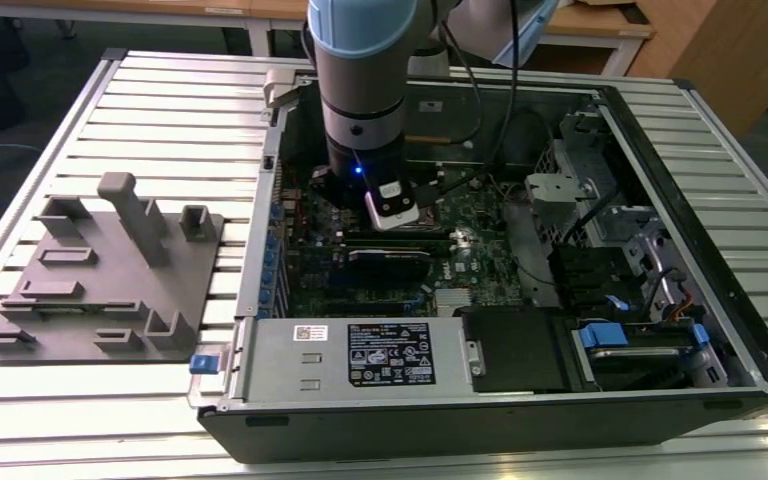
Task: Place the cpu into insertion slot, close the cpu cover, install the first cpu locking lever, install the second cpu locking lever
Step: 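Install the second cpu locking lever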
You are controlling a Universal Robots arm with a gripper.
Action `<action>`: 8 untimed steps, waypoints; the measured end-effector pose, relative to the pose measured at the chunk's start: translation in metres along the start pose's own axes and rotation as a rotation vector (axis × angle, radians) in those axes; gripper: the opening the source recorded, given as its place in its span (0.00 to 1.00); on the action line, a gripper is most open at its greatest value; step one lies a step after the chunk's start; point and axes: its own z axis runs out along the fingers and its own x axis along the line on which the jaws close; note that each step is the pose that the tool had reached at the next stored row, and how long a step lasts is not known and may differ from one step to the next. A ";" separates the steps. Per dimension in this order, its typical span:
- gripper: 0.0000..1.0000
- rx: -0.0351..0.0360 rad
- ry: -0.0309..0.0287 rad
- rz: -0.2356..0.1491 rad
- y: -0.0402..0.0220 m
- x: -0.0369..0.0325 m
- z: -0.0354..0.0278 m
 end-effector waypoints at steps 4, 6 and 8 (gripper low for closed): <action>0.11 -0.0073 0.0015 0.001 0.0000 0.0000 0.0002; 0.11 -0.0108 0.0021 0.001 -0.0001 0.0000 0.0009; 0.11 -0.0161 0.0032 0.001 -0.0002 0.0001 0.0014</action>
